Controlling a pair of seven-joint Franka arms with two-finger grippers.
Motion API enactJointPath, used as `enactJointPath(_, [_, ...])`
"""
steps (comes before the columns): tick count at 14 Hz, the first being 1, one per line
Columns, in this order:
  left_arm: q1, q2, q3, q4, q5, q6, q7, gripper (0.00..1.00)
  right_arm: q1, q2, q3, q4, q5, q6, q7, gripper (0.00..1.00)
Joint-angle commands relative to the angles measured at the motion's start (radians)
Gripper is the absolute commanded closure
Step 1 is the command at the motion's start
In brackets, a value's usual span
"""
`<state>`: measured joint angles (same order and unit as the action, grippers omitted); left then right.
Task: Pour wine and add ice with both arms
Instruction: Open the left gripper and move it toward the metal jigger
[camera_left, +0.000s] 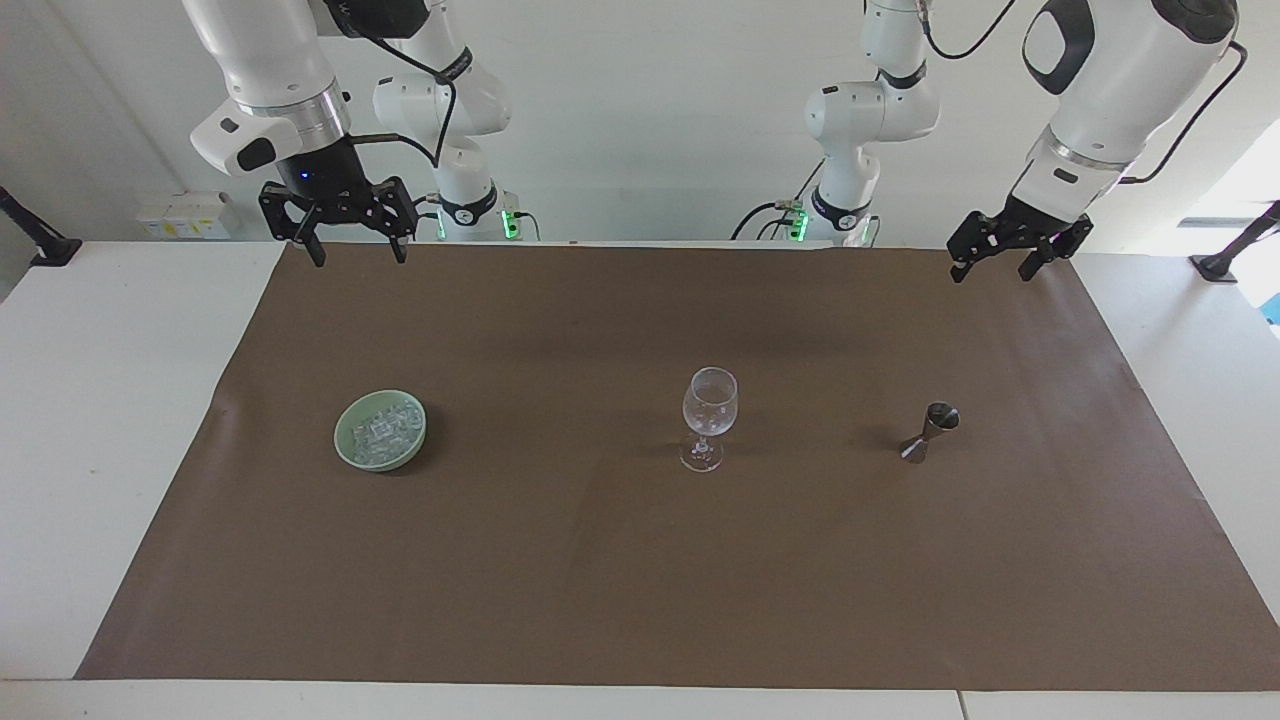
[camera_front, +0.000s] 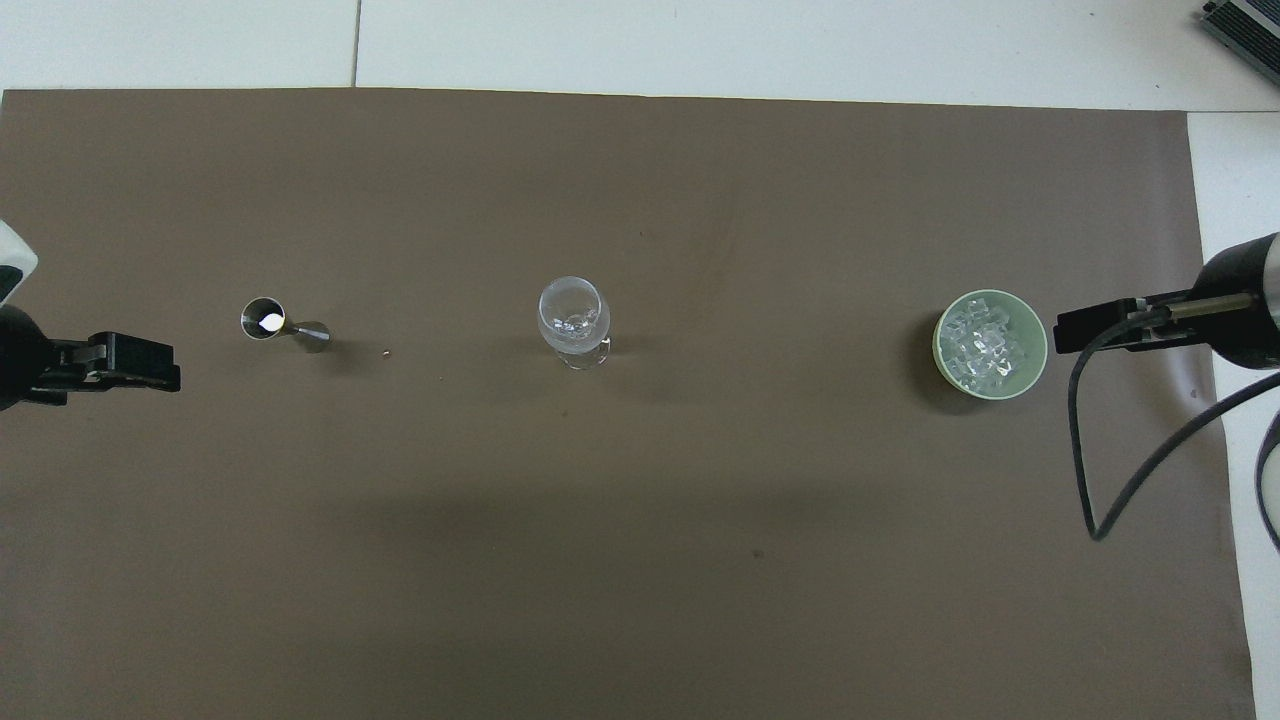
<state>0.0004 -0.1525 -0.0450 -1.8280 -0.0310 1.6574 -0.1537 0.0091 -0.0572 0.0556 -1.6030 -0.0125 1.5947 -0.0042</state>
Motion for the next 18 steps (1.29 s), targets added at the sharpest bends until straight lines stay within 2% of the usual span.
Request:
enactJointPath(1, [0.009, -0.056, -0.006, -0.083, -0.038, 0.061, -0.223, 0.00, -0.009, -0.012, 0.003, -0.006, 0.023, -0.013, -0.022, 0.00])
enactJointPath(5, [0.033, -0.059, -0.004, -0.094, -0.131, 0.093, -0.576, 0.00, -0.009, -0.012, 0.003, -0.006, 0.023, -0.013, -0.022, 0.00])
enactJointPath(10, [0.076, -0.062, -0.004, -0.115, -0.214, 0.163, -0.867, 0.00, -0.009, -0.012, 0.003, -0.006, 0.023, -0.013, -0.022, 0.00])
enactJointPath(18, [0.165, -0.117, -0.003, -0.287, -0.386, 0.406, -1.283, 0.00, -0.009, -0.010, 0.003, -0.006, 0.023, -0.013, -0.023, 0.00])
